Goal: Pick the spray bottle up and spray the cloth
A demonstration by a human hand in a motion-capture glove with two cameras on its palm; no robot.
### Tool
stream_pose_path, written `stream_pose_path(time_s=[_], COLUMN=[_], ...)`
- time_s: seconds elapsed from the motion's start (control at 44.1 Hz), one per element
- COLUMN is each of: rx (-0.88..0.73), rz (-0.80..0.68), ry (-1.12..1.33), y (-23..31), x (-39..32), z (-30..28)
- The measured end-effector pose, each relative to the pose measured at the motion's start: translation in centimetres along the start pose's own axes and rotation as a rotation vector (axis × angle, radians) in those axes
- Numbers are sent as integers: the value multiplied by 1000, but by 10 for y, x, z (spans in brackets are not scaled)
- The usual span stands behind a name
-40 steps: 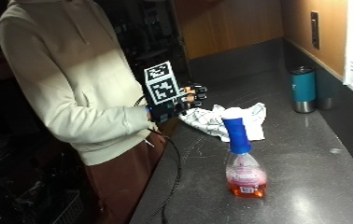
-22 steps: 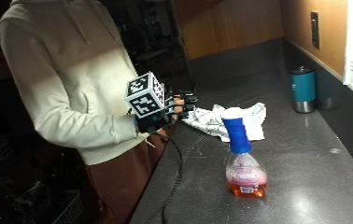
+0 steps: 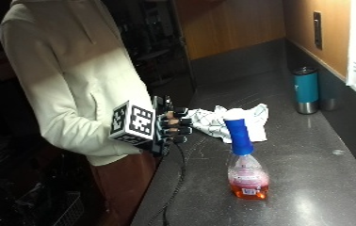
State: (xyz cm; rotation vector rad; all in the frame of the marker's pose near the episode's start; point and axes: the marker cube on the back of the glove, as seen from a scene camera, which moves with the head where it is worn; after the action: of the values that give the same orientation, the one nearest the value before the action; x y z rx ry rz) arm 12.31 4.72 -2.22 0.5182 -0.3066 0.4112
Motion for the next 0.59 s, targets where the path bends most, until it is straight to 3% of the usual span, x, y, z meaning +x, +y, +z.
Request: stream_pose_path(time_s=[0.589], rx=[367], rz=[347], ry=[-347], y=[-74], x=[26], z=[74])
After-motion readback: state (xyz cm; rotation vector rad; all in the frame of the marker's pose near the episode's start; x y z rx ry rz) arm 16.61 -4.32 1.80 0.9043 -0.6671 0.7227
